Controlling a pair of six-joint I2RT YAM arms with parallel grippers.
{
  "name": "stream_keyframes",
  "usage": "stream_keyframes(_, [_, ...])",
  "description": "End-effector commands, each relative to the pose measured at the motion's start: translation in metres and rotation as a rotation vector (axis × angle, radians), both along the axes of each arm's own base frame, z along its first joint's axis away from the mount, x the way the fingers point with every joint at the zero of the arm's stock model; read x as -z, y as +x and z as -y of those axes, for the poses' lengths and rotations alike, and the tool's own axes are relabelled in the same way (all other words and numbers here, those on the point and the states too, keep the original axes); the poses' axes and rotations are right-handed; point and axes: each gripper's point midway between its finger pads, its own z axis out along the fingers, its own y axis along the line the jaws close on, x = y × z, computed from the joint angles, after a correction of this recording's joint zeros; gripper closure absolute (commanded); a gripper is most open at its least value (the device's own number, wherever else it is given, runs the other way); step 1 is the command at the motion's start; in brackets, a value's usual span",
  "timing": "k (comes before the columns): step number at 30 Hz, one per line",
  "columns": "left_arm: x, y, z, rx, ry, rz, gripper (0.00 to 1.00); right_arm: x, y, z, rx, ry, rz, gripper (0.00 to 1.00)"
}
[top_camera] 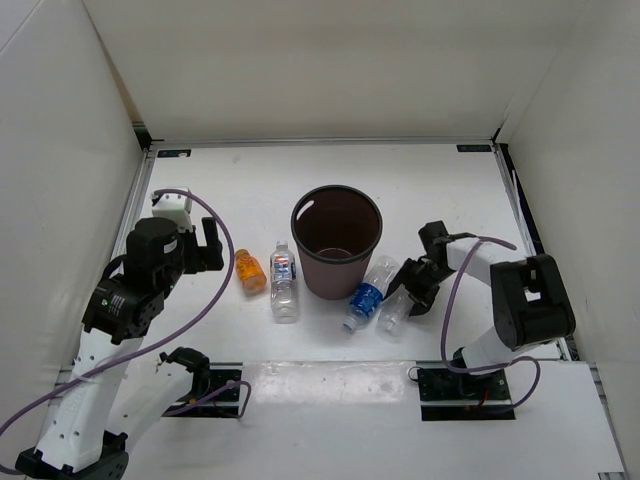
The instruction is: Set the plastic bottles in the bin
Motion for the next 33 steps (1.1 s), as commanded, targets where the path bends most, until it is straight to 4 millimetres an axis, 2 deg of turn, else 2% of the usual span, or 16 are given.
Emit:
stream_keyframes(1, [0.001, -0.001, 0.001, 0.006, 0.002, -0.002, 0.00, 0.009, -0.013, 0.003, 0.023, -0.021, -0.032, 0.61])
stream_keyframes(5, [0.004, 0.000, 0.001, 0.004, 0.004, -0.009, 0.00, -0.028, -0.010, 0.017, 0.060, -0.072, 0.051, 0.72])
stream_keyframes(8, [0.003, -0.001, 0.001, 0.007, 0.002, -0.008, 0.00, -0.081, -0.003, 0.040, 0.133, -0.128, 0.206, 0.80])
stream_keyframes(9, [0.003, 0.000, 0.003, 0.013, 0.002, -0.009, 0.00, -0.118, 0.006, 0.050, 0.166, -0.151, 0.337, 0.80])
stream_keyframes(12, [0.004, 0.000, 0.004, 0.018, 0.000, -0.013, 0.00, -0.173, -0.001, 0.081, 0.255, -0.207, 0.542, 0.83])
stream_keyframes(13, [0.003, 0.000, 0.003, 0.013, 0.001, -0.011, 0.00, -0.227, 0.009, 0.096, 0.305, -0.245, 0.735, 0.83])
stream_keyframes(14, [0.004, 0.000, 0.003, 0.017, 0.000, -0.013, 0.00, -0.245, 0.010, 0.106, 0.333, -0.286, 0.803, 0.83])
stream_keyframes(16, [0.004, 0.001, 0.004, 0.018, -0.001, -0.013, 0.00, -0.308, 0.012, 0.116, 0.363, -0.311, 1.017, 0.86])
stream_keyframes(19, [0.005, 0.003, 0.006, 0.024, 0.000, -0.020, 0.00, -0.367, 0.025, 0.108, 0.307, -0.295, 1.207, 1.00])
stream_keyframes(22, [0.006, 0.005, 0.006, 0.021, 0.007, -0.027, 0.00, -0.415, 0.040, 0.087, 0.249, -0.259, 1.368, 1.00])
stream_keyframes(23, [0.007, 0.005, 0.005, 0.020, 0.008, -0.029, 0.00, -0.415, 0.039, 0.054, 0.111, -0.196, 1.387, 1.00])
stream_keyframes(24, [0.007, 0.005, 0.005, 0.016, 0.010, -0.028, 0.00, -0.418, 0.043, 0.048, 0.066, -0.228, 1.416, 1.00])
stream_keyframes(25, [0.006, 0.006, 0.005, 0.017, 0.010, -0.028, 0.00, -0.429, 0.037, 0.007, -0.065, -0.159, 1.472, 1.00])
stream_keyframes(27, [0.007, 0.006, 0.005, 0.014, 0.011, -0.029, 0.00, -0.419, 0.050, -0.018, -0.155, -0.299, 1.475, 0.92])
stream_keyframes(29, [0.008, 0.007, 0.005, 0.012, 0.012, -0.033, 0.00, -0.410, 0.047, -0.072, -0.354, -0.391, 1.480, 0.91])
stream_keyframes(33, [0.010, 0.007, 0.004, 0.010, 0.018, -0.043, 0.00, -0.392, 0.062, -0.100, -0.466, -0.511, 1.370, 0.87])
